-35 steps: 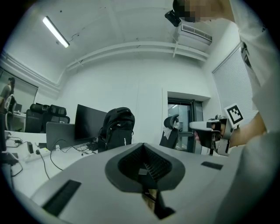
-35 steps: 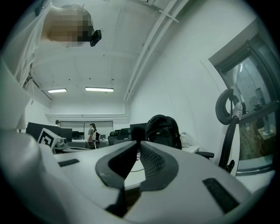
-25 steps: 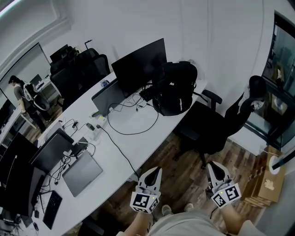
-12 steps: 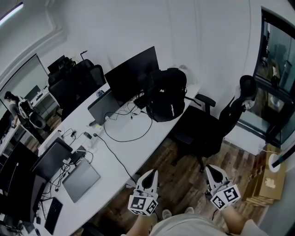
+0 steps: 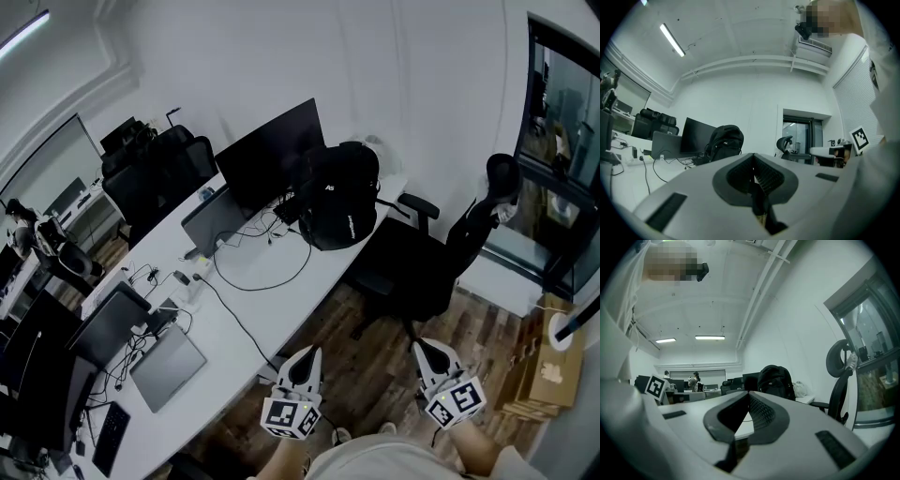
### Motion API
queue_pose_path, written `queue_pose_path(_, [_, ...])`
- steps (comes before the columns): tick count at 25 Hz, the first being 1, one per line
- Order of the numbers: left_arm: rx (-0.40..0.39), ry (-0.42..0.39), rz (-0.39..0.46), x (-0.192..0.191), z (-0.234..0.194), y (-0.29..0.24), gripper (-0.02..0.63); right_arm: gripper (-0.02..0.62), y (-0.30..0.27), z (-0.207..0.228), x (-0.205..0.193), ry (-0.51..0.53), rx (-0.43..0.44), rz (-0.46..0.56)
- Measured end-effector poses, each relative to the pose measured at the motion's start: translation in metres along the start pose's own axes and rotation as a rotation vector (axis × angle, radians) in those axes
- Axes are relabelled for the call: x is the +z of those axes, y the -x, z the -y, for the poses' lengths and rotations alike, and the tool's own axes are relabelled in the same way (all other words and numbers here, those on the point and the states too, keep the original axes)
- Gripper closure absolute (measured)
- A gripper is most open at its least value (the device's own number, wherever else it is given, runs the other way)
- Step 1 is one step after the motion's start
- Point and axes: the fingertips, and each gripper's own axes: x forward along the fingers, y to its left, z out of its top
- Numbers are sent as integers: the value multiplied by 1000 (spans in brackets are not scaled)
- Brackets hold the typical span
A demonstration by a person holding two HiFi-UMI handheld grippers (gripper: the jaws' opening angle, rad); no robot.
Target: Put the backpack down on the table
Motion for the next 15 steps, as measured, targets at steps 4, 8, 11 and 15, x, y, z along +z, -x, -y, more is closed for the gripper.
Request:
queue_pose_path(4, [1, 4, -6, -3, 1, 2, 597, 581, 3, 0, -1, -4, 1, 0])
queue_pose_path(8, [-1, 6, -13, -4, 4, 0, 597, 581, 5, 4, -1, -10, -8, 2])
queue_pose_path(11, [0, 14, -15, -6, 3, -1, 597, 581, 4, 4, -2, -13, -7, -1])
queue_pose_path(15, [9, 40, -14, -5, -1, -3, 597, 581, 2, 1, -3, -14, 1, -1])
